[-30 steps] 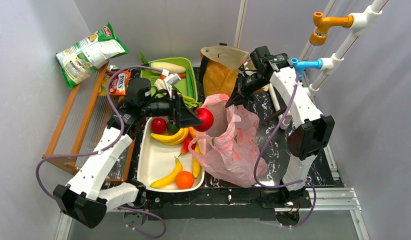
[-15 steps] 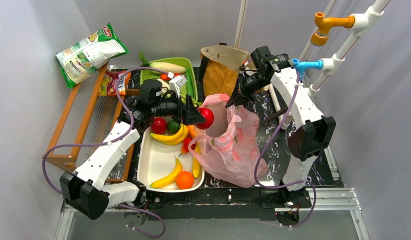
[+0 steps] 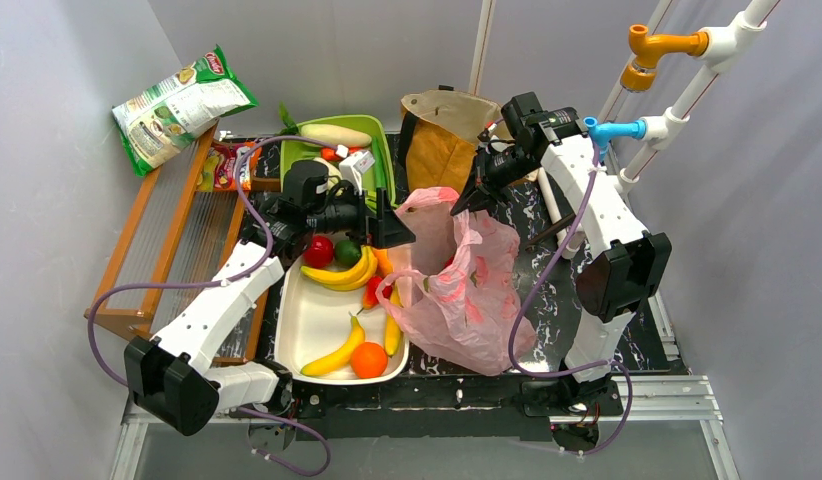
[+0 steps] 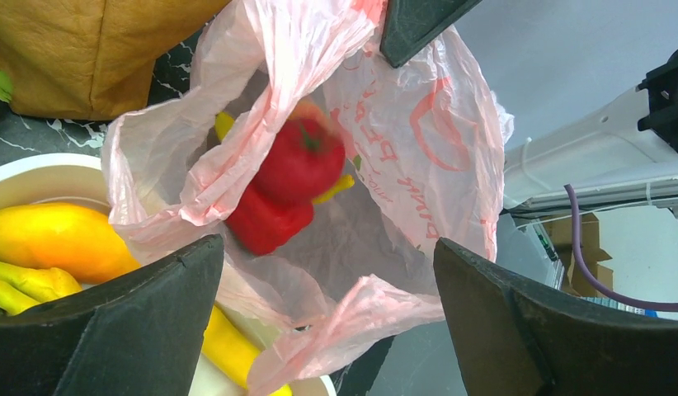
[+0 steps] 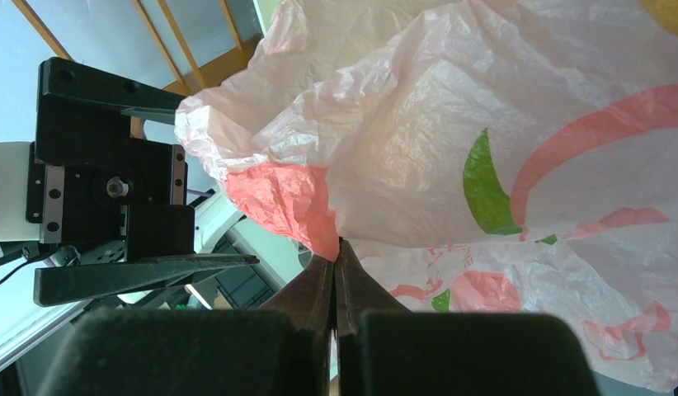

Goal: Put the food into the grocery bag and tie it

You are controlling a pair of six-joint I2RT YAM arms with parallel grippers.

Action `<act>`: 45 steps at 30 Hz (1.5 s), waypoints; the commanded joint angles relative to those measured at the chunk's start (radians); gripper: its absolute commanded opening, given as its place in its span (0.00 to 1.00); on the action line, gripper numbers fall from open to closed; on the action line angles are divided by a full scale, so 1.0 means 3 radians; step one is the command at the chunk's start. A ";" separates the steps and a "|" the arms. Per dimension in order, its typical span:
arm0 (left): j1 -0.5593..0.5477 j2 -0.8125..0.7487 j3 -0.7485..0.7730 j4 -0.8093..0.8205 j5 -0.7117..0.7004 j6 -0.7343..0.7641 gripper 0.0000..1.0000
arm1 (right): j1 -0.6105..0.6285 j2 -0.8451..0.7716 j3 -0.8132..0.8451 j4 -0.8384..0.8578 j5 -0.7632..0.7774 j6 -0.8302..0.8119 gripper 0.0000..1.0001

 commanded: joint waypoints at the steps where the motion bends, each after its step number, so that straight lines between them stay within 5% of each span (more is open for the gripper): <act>1: -0.0017 -0.0061 0.0080 0.0020 -0.0015 -0.0018 0.98 | -0.0055 -0.0161 -0.0011 0.0000 -0.0067 -0.0010 0.01; 9: -0.0017 0.0025 0.0657 -0.0573 -0.0485 0.0494 0.98 | -0.0055 -0.0142 -0.0004 0.0001 -0.0081 -0.0015 0.01; 15: -0.0022 -0.0080 0.0440 -0.0343 -0.1082 0.0758 0.98 | -0.0050 -0.0139 -0.0006 0.0005 -0.0084 -0.0012 0.01; 27: -0.0052 -0.0079 -0.0025 0.0406 -0.0228 0.1209 0.98 | -0.0050 -0.0154 -0.0021 -0.0018 -0.0084 -0.0030 0.01; 45: -0.0169 0.0040 -0.0177 0.0400 -0.0377 0.1794 0.95 | -0.0046 -0.0156 0.0015 -0.0068 -0.0078 -0.0051 0.01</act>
